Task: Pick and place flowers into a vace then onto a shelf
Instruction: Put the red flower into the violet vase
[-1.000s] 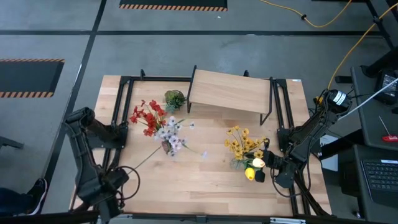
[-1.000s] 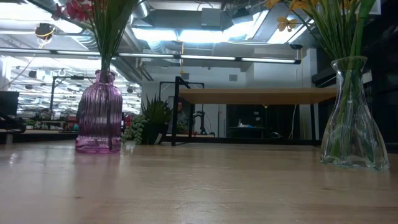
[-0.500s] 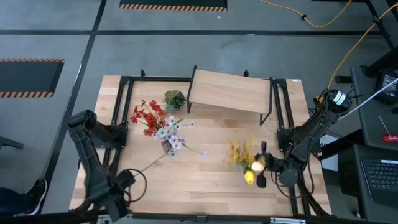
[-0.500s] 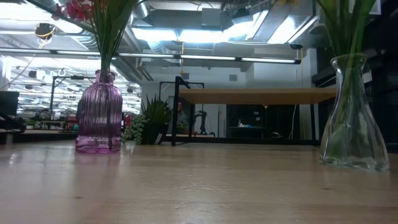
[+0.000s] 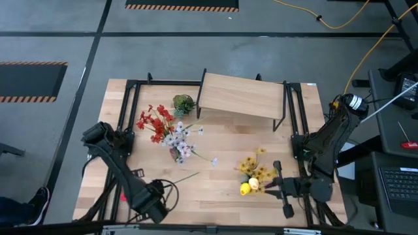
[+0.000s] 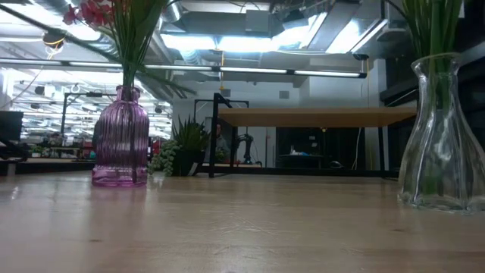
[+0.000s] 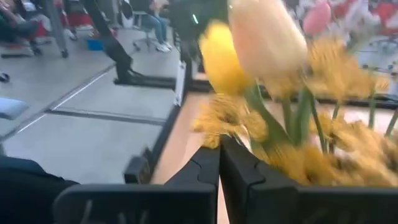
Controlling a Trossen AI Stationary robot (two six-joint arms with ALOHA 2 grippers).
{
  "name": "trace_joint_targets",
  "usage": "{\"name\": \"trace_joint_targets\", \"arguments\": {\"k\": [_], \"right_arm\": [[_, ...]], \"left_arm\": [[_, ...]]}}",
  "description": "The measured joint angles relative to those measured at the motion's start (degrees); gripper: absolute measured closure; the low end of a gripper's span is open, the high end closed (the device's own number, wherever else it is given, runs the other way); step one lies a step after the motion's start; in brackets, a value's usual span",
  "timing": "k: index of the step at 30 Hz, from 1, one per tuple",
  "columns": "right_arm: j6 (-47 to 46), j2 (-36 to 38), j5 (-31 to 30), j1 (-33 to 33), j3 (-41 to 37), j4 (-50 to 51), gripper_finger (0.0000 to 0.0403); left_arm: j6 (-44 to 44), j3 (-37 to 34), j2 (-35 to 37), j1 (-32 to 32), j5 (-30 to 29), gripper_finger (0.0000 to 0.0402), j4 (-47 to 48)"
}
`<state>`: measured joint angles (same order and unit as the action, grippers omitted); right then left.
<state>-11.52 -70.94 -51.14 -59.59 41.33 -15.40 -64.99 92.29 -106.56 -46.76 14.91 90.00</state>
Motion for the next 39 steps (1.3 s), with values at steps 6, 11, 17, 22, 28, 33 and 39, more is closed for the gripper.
{"name": "trace_joint_targets", "arguments": {"k": [6, 11, 17, 22, 28, 33, 39], "right_arm": [[4.94, -0.02, 5.34, -0.33, 5.43, 0.29, 0.0391], [7.61, -1.09, 7.63, 1.17, 9.38, 1.66, 0.0391], [7.29, -3.85, 12.47, 5.41, 17.03, 9.39, 0.0391], [4.87, -7.36, 17.33, 10.12, 27.31, 21.22, 0.0391], [3.19, -14.82, 25.13, 16.42, 40.01, 34.58, 0.0391], [7.16, -22.42, 25.90, 18.95, 50.71, 45.46, 0.0391], [10.56, -30.54, 25.81, 19.91, 68.05, 56.43, 0.0391]], "left_arm": [[6.55, 0.00, -0.87, 3.06, -2.21, 0.0398, 0.00], [10.52, 0.00, -0.87, 5.50, -4.49, 0.0398, 0.02], [16.02, 0.00, -0.87, 8.22, -8.02, 0.0398, 0.01], [19.11, 0.00, -0.87, 9.45, -10.45, 0.0398, 0.02], [20.79, 0.00, -0.87, 9.91, -10.91, 0.0398, 0.02], [20.83, 0.00, -0.90, 10.26, -9.65, 0.0398, 0.02], [20.83, 0.00, -0.90, 10.40, -9.11, 0.0398, 0.00]]}}
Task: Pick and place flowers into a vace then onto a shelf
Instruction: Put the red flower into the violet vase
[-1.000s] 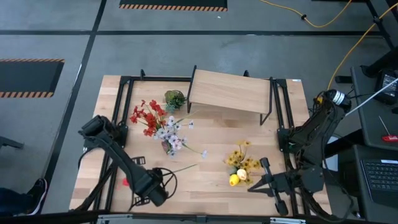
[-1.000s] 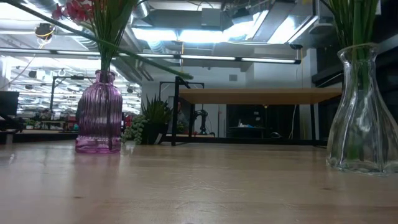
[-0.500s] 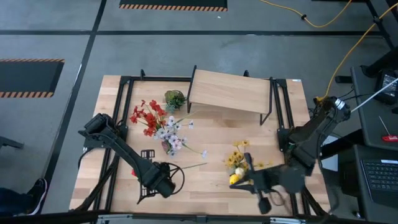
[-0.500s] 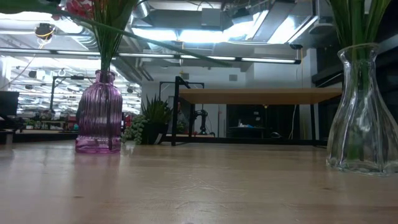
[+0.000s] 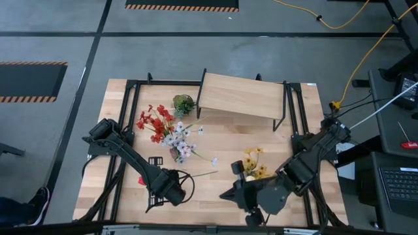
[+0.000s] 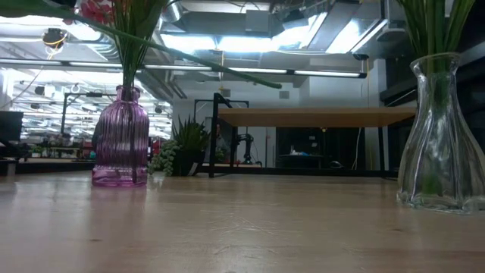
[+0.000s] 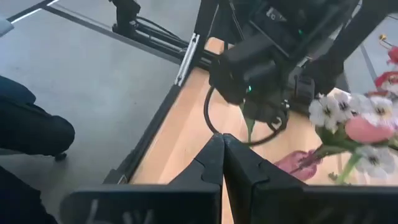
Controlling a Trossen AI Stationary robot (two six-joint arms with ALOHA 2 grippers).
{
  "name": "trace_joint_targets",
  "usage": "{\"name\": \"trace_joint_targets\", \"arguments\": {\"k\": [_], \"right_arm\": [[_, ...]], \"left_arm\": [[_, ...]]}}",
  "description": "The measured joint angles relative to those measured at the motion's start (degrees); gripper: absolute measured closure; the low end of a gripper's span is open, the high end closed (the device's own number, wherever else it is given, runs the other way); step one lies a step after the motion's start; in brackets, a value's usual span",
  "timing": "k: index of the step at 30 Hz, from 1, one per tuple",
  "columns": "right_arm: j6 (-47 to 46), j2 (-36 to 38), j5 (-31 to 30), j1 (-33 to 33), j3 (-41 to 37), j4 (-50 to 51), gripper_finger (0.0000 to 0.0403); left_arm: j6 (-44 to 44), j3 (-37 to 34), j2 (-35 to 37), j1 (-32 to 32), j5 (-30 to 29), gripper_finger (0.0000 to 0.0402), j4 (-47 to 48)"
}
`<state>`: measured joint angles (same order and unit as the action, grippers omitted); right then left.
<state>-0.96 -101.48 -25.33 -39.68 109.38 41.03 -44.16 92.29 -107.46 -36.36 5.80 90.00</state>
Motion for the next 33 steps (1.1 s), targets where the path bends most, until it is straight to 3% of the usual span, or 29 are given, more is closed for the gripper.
{"name": "trace_joint_targets", "arguments": {"k": [6, 11, 18, 27, 33], "right_arm": [[0.06, -8.94, -0.04, 1.32, 13.59, 10.40, 0.0391], [1.39, -16.45, 0.13, 2.26, 19.70, 15.74, 0.0391], [2.67, -21.88, 0.56, 3.56, 20.81, 15.50, 0.0379], [0.95, -25.72, 0.34, 5.21, 20.77, 12.93, 0.0286], [1.07, -28.14, -1.19, 6.99, 20.77, 13.80, 0.0263]], "left_arm": [[1.01, 0.00, 0.00, 0.00, -0.11, 0.0398, 0.02], [1.45, 0.00, 0.00, 0.00, -0.11, 0.0398, 0.02], [2.14, 0.00, 0.00, 0.00, -0.15, 0.0398, 0.02], [2.01, 0.00, 0.00, 0.00, -0.94, 0.0398, 0.00], [1.92, 0.00, 0.00, 0.00, -1.22, 0.0398, 0.03]]}}
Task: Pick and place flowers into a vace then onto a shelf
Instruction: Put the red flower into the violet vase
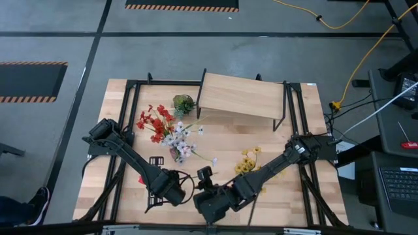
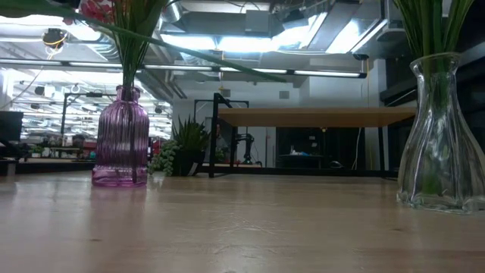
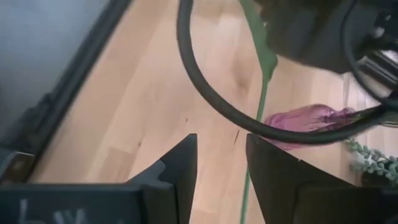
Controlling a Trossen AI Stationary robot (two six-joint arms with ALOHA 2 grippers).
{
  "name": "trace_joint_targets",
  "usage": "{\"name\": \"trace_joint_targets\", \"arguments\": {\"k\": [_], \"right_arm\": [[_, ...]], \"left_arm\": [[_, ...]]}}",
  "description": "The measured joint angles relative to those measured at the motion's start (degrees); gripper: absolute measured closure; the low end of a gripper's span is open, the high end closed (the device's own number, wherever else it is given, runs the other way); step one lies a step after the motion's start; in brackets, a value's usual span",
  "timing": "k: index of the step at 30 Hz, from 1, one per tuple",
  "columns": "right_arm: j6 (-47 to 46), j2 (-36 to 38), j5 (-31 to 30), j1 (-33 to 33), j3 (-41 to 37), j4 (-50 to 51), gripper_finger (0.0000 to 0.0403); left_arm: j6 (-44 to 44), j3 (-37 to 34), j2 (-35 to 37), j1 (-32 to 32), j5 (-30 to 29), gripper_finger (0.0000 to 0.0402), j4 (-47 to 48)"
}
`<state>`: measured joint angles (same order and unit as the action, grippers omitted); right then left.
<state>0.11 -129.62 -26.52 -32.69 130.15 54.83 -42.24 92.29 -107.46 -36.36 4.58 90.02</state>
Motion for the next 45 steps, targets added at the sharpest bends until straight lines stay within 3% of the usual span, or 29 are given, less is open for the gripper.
{"name": "trace_joint_targets", "arguments": {"k": [18, 29, 45], "right_arm": [[-2.88, -2.10, 0.07, 3.38, -1.09, 3.53, 0.0262], [-4.33, -2.08, 0.70, 4.64, -1.09, 3.56, 0.0262], [-4.15, -2.08, 0.65, 5.05, -1.09, 3.76, 0.0262]], "left_arm": [[-0.09, 0.00, 1.35, -1.59, -0.08, 0.0398, -0.02], [-3.44, 0.02, 7.79, -3.45, -7.49, 0.0398, -0.86], [-2.14, 0.02, 9.16, -6.36, -7.52, 0.0398, -7.98]]}}
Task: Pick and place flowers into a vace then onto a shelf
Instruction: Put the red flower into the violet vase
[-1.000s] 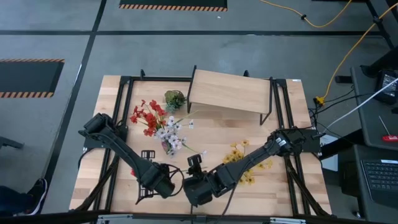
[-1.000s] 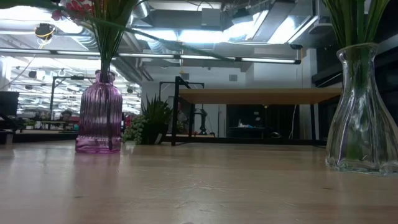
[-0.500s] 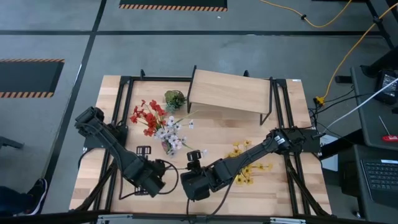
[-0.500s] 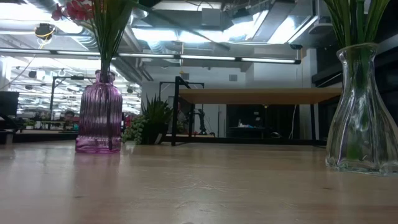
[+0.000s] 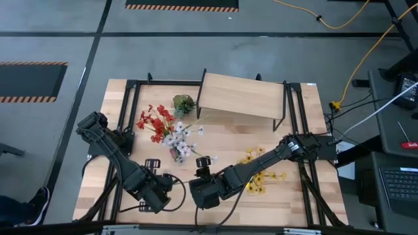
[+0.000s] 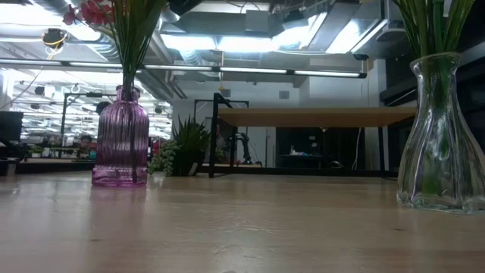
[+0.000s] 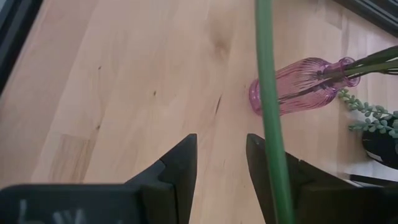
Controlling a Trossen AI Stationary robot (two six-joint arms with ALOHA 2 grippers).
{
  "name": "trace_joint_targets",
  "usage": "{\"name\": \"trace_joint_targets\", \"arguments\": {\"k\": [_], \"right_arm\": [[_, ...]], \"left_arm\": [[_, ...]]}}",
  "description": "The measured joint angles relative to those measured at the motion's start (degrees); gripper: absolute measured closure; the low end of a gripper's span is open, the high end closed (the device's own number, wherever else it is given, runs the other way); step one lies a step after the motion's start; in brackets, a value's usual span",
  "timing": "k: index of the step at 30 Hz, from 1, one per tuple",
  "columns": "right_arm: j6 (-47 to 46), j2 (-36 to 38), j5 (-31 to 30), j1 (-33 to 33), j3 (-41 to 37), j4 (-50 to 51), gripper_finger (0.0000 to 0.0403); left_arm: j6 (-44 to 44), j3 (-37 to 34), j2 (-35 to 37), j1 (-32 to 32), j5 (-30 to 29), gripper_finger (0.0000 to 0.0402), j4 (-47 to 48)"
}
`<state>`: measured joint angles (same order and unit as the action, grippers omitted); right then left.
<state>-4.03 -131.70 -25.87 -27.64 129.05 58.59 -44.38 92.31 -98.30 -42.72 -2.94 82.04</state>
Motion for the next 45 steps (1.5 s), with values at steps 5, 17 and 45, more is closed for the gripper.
{"name": "trace_joint_targets", "arguments": {"k": [5, 17, 45], "right_arm": [[0.07, 0.00, 0.00, -0.02, 0.00, 0.00, 0.0262], [0.22, 0.00, -0.04, -0.02, 0.00, -0.02, 0.0262], [2.93, 0.23, -2.96, -1.65, 4.85, 0.02, 0.0262]], "left_arm": [[-0.79, 0.00, 0.00, 0.10, 1.32, 0.0398, -0.03], [-3.05, 0.00, 0.00, 2.65, 4.66, 0.0398, -1.29], [-4.50, -0.04, -1.51, 3.61, 9.75, 0.0398, -0.83]]}}
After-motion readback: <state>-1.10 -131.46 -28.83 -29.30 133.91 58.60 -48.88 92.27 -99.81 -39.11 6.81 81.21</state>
